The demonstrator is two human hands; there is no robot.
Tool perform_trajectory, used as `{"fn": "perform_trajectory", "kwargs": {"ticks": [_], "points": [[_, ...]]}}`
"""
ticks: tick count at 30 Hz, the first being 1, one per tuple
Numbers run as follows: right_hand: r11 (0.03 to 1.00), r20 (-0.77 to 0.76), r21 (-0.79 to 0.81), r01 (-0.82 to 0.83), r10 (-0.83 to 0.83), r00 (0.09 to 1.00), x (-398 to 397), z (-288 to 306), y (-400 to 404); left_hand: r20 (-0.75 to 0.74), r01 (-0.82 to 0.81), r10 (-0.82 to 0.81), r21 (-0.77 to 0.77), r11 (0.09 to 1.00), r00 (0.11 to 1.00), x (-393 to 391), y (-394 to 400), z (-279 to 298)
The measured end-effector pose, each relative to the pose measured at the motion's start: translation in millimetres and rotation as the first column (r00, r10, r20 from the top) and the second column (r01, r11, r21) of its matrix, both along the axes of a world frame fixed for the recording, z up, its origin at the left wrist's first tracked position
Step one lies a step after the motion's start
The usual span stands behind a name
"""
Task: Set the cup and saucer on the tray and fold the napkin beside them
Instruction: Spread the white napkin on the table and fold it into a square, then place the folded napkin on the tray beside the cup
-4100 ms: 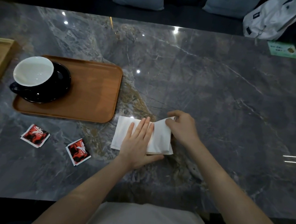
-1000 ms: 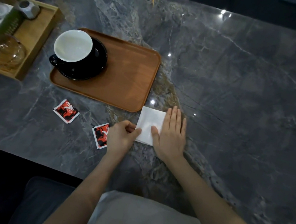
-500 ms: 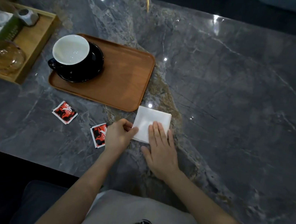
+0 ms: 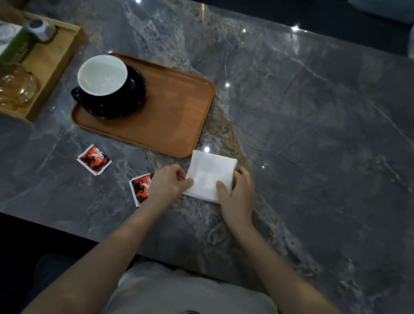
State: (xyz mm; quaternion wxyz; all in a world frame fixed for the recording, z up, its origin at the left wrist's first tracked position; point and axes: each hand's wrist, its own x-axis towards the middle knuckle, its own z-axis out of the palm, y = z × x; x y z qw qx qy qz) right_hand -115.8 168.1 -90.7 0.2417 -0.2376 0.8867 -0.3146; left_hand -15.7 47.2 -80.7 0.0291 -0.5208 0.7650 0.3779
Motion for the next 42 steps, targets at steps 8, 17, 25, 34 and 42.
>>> {"fn": "perform_trajectory", "kwargs": {"ticks": [8,17,25,34,42], "points": [[0.892,0.477,-0.168,0.419,-0.299,0.827,-2.5,30.5,-18.8,0.172,0.324,-0.327,0.048,0.945,0.929,-3.7,-17.3,14.5],[0.937,0.515,-0.268,0.227,-0.060,0.855,-32.0,112.1,-63.7,-0.298,0.388,-0.325,0.185,0.903,0.898,-28.4,-106.2,91.9],[0.965,0.524,-0.258,0.058,0.089,0.847,-48.0,136.8,-133.7,-0.468,0.507,-0.243,0.598,0.620,0.850,-28.8,-176.3,102.4],[0.783,0.808,-0.195,0.590,-0.213,0.549,-54.0,75.1,-190.6,-0.368,0.056,0.302,0.709,0.703,0.879,-59.3,-231.1,74.4],[0.678,0.733,-0.054,0.733,-0.472,0.490,-45.5,21.2,-217.2,-0.330,-0.386,0.553,0.452,0.804,0.765,-91.1,-213.3,25.0]]}}
